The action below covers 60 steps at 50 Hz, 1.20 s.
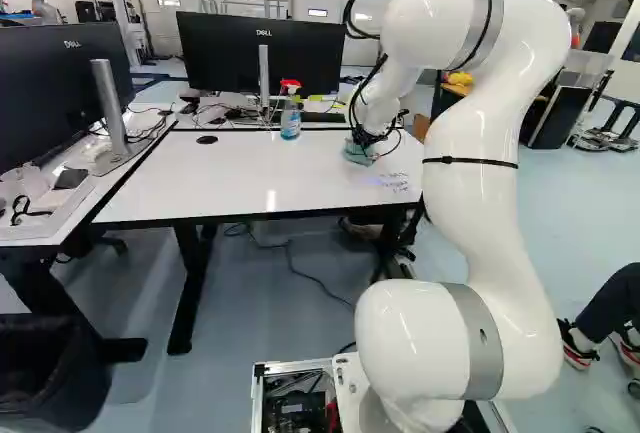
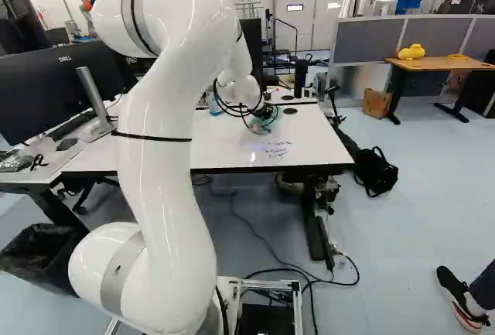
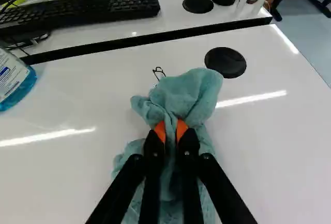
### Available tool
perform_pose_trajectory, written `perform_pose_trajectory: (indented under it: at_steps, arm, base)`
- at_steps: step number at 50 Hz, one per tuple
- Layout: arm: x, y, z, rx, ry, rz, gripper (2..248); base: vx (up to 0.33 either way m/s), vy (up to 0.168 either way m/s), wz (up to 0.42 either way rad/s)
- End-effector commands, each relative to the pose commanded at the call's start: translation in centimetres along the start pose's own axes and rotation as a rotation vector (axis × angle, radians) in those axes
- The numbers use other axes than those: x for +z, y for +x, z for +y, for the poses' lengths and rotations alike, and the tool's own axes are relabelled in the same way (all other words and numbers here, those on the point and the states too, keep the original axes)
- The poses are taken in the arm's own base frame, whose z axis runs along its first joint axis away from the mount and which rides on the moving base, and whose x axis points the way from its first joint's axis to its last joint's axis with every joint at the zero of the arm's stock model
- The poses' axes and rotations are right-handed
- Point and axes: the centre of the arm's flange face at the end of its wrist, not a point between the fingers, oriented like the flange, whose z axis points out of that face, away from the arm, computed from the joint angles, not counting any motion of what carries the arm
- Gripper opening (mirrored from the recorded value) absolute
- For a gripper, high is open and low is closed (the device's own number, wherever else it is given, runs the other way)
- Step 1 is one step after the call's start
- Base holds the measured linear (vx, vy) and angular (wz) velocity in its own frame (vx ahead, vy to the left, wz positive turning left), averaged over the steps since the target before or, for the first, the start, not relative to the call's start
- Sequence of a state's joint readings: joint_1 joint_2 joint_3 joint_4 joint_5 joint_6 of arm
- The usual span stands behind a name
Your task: Clean the table with the green towel
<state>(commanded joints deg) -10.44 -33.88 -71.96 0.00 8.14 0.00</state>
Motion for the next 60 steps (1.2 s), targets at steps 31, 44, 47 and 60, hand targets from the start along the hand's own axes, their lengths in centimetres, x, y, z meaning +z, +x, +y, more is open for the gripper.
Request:
perform_pose_trajectory:
  at_steps: [31,44,47,60]
  arm:
    - [4.6,3.3,0.9,0.009,-0.010,0.051,44]
    - [6.4,4.5,0.0,0.000,0.000,0.074,44]
    - [6.7,4.7,-0.3,-0.003,0.003,0.079,44]
    - [7.1,5.0,-2.3,-0.020,0.023,0.085,44]
  base:
    - [0.000,0.000,0.000]
    - [0.000,0.000,0.000]
    - [0.000,0.000,0.000]
    - [0.000,0.000,0.000]
